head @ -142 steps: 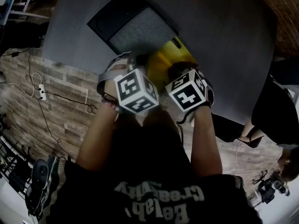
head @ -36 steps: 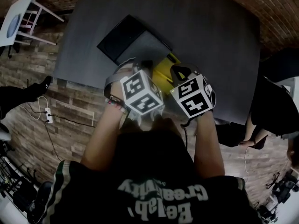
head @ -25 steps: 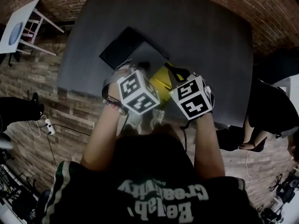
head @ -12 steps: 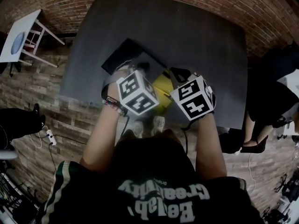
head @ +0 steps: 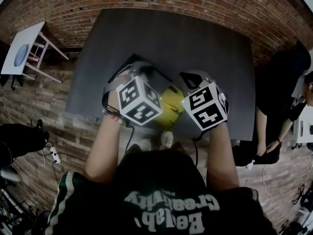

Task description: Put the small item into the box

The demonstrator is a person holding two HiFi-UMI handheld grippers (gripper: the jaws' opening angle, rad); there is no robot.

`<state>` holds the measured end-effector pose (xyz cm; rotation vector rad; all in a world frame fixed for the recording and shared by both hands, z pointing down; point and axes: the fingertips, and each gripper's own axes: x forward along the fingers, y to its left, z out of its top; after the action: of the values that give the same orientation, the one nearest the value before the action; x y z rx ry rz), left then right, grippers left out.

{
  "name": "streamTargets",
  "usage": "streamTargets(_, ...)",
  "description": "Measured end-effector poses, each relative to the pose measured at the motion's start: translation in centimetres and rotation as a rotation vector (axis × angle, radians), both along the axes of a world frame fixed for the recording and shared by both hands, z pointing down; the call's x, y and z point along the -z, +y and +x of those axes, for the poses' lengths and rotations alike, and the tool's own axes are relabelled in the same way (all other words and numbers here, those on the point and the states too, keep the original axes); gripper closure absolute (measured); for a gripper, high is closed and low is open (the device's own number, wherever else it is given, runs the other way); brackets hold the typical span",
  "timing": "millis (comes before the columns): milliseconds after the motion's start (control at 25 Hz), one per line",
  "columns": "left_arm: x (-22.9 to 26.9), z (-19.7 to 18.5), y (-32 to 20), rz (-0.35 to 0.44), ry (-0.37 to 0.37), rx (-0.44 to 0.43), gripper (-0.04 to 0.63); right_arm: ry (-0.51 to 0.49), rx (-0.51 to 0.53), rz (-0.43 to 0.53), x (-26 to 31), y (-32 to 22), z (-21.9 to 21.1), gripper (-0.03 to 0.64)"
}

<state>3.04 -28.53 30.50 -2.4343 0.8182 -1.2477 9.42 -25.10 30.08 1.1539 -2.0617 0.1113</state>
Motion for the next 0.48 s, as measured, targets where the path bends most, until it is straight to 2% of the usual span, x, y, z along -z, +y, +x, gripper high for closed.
streamTargets(200,2.9,-0.5,-0.1,0.051,0.029,0.008,0.592,-0.004,0.007,0.063,3.1,0.1,-0.7,0.612)
streamTargets(480,5.2,-1.0,0.7,0.073,0.064,0.006,0.592,-0.023,0.002,0.117,5.7,0.7,-1.9,0.611)
